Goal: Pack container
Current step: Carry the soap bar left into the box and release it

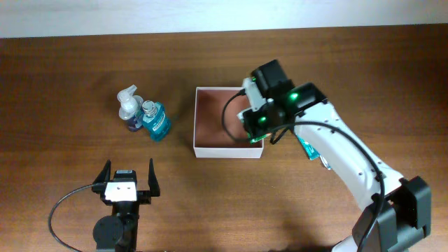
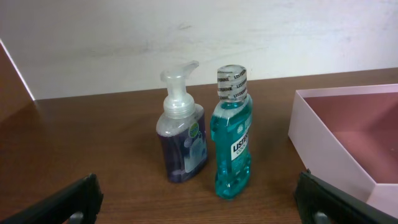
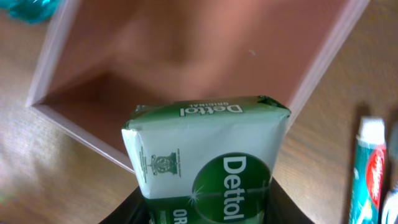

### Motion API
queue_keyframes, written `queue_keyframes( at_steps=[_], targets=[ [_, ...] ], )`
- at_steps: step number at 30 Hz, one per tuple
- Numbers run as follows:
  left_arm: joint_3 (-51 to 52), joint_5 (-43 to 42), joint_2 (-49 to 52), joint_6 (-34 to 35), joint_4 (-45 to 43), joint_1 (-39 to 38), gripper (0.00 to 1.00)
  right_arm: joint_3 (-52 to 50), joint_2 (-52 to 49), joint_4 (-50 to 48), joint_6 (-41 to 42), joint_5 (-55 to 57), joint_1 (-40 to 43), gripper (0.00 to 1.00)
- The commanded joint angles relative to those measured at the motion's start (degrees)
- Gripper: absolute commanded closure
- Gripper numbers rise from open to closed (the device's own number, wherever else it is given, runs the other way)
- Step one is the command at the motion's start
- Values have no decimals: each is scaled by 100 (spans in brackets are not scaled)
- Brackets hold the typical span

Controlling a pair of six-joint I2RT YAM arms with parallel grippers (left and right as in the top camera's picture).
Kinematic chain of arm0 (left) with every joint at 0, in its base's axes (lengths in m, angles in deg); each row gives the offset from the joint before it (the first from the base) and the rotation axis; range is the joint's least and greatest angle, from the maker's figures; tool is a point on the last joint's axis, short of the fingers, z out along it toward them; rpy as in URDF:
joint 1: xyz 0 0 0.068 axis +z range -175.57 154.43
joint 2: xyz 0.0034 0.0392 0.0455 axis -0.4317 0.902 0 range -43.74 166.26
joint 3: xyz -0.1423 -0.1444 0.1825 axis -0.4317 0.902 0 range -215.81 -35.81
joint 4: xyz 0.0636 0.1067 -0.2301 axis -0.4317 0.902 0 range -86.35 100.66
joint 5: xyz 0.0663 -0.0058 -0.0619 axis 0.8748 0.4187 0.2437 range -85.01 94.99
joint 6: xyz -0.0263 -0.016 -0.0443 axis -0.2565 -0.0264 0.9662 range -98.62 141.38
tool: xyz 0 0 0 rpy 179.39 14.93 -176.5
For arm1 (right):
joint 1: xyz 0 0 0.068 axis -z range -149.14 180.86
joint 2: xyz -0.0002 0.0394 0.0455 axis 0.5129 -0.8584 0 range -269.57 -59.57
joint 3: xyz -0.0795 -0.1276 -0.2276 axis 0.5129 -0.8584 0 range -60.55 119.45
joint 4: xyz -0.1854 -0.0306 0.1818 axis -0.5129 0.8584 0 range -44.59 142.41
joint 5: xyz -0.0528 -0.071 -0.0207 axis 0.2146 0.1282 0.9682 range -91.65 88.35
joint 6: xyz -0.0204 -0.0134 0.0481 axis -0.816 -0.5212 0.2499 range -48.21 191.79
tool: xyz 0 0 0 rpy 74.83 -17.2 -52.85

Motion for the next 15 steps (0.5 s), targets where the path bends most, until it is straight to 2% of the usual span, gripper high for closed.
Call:
queue_keyframes(
  at_steps=[1, 12, 14, 15],
  targets=[
    [42, -83, -28, -68, -11, 35, 1, 114, 55, -212, -776, 184, -192, 73],
    [42, -83, -28, -68, -11, 35, 1, 109, -573, -507, -1563, 160, -332, 73],
    [42, -83, -28, -68, -13, 35, 1, 109, -667, -511, -1635, 168, -380, 71],
    [42, -83, -28, -68, -11, 35, 1, 109, -715, -511, -1648, 166, -407, 64]
  ],
)
